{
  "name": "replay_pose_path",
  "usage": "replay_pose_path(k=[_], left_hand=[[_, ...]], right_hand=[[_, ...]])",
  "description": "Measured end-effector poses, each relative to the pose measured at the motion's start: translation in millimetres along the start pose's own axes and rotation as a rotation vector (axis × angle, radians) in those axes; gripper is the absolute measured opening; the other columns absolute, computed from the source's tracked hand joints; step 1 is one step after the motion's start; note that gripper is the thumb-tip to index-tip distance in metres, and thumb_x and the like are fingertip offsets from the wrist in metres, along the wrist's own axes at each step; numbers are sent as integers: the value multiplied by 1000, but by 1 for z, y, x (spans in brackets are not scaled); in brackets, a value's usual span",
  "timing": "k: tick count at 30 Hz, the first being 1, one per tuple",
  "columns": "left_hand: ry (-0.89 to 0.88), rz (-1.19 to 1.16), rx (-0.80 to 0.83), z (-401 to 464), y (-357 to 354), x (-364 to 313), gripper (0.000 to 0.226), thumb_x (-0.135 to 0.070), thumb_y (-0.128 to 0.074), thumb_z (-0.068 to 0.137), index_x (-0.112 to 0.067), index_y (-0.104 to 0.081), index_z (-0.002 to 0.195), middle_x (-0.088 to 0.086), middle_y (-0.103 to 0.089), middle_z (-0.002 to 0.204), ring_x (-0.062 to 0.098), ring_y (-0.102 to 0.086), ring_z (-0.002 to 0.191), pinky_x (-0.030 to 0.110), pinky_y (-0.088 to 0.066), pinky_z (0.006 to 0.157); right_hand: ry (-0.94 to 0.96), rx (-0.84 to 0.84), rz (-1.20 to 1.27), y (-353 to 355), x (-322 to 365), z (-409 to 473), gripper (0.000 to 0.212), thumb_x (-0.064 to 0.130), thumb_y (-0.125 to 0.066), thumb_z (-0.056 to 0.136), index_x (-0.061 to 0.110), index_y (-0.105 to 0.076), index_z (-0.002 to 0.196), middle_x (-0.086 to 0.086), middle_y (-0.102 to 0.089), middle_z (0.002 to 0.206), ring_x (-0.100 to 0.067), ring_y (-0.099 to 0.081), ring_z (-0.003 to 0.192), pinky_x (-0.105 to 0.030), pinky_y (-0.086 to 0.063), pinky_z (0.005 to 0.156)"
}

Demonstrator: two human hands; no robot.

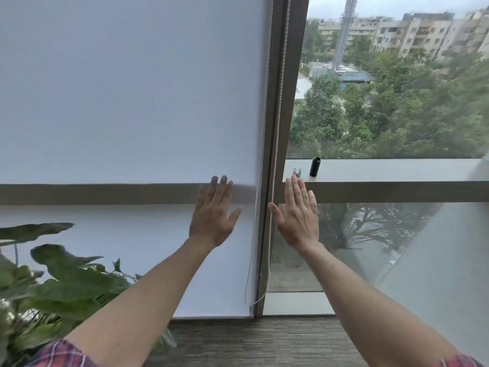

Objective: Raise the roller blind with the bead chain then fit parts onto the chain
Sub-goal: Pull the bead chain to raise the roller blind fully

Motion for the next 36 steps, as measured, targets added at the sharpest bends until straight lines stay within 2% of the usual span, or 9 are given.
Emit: replay_pose_path(k=[8,13,18,21,24,27,29,32,36], left_hand=[[90,-82,210,-24,-56,1,73,-47,-38,100,-16,-3,156,2,1,166,18,10,151,37,9,121],[114,-201,321,-25,-76,-5,72,-48,-38,100,-18,-4,156,1,-1,166,18,4,152,35,0,122],[122,-308,319,-20,-74,-14,71,-45,-46,99,-19,-13,156,2,-15,165,19,-11,151,35,-14,119],[133,-411,226,-20,-60,-17,67,-40,-52,96,-17,-24,153,6,-31,159,22,-28,146,37,-27,116],[249,-569,184,-21,-51,-9,64,-39,-56,95,-18,-32,150,5,-40,153,22,-39,139,39,-35,112],[399,-863,190,-25,-50,-7,62,-38,-64,91,-18,-41,145,2,-51,140,17,-53,123,31,-44,99],[378,-943,211,-24,-48,-18,50,-37,-64,91,-16,-50,135,0,-59,129,15,-58,113,28,-47,90],[301,-1061,177,-27,-40,-40,18,-21,-53,100,-8,-64,96,8,-69,86,18,-64,78,34,-50,70],[363,-1122,118,-38,-46,-46,34,-10,-41,101,-3,-60,73,3,-60,58,14,-55,54,30,-48,58]], right_hand=[[-91,162,79,-42,-6,-21,75,56,-32,100,14,-9,157,-5,-11,167,-16,-1,153,-40,-5,123],[-234,352,609,-52,19,5,64,47,-42,102,14,-27,154,-8,-44,153,-24,-38,142,-34,-31,112],[-264,318,875,-25,57,48,54,41,-38,105,14,-30,151,-10,-54,141,-21,-48,131,-26,-31,99],[-281,247,1066,-9,71,63,40,32,-35,107,10,-44,139,-9,-64,103,-18,-63,93,-30,-46,86],[-258,177,1186,-2,75,62,35,30,-33,108,11,-62,111,-4,-46,69,-14,-44,56,-27,-41,55],[-271,155,1241,-1,78,50,39,32,-35,107,17,-67,91,2,-35,59,-8,-31,48,-23,-28,47],[-300,135,1255,-1,80,41,41,33,-38,106,20,-70,84,9,-35,54,-4,-30,45,-20,-28,45],[-333,131,1284,-1,85,31,41,34,-40,105,23,-71,79,15,-33,49,-4,-26,41,-18,-25,39],[-342,102,1285,1,84,22,42,34,-39,104,24,-69,77,14,-31,47,-5,-24,39,-20,-23,38]])
Point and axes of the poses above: each hand's wrist, its own z-axis towards the middle knuckle, its own y-axis out of the back of the hand, x = y × z, the point moved 10 cm from there along z, towards the middle knuckle
